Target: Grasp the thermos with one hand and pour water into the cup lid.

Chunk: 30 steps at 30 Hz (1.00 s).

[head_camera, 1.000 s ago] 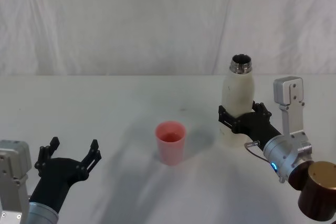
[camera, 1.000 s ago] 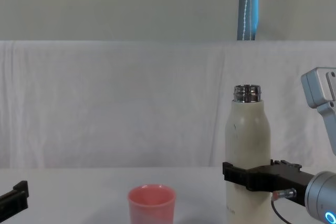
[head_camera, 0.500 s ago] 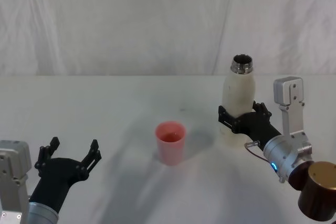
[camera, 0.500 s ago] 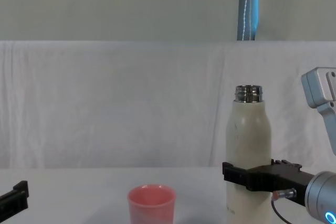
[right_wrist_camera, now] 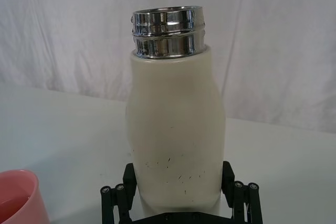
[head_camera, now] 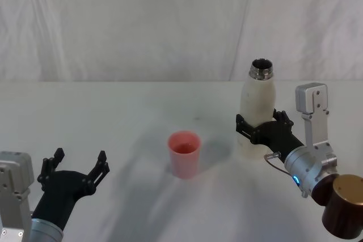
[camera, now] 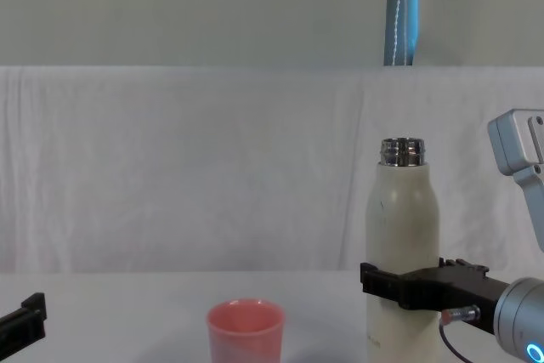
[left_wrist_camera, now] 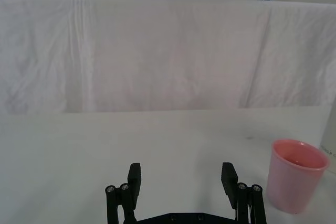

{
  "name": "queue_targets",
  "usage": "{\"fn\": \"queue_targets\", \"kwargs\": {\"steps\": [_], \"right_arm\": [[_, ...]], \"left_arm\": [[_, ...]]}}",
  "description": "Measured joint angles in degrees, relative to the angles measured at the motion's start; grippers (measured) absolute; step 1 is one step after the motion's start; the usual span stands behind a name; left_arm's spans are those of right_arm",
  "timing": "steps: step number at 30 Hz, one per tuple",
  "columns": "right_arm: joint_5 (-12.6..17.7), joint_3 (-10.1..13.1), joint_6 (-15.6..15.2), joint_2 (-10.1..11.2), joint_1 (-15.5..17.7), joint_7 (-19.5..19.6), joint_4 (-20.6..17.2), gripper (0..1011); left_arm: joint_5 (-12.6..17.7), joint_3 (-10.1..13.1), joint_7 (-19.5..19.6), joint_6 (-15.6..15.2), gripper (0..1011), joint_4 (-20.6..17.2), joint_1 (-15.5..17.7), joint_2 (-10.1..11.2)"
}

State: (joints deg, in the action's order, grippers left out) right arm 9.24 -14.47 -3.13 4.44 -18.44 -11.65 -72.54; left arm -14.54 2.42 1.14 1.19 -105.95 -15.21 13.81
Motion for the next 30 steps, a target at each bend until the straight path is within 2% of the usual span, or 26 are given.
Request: {"fn": "queue_targets", "kwargs": {"steps": [12, 30], "right_arm": [[-0.14, 0.0, -0.08, 0.39, 0.67, 0.25, -1.04, 1000], [0.69, 0.48, -1.86, 1.45, 2.16, -0.12, -3.46, 1000]], "left_arm": [[0.0, 0.0, 0.0, 0.0, 1001, 0.0, 0.0, 0.0], [0.0, 0.0, 0.0, 0.0, 1001, 0.0, 0.0, 0.0]]}}
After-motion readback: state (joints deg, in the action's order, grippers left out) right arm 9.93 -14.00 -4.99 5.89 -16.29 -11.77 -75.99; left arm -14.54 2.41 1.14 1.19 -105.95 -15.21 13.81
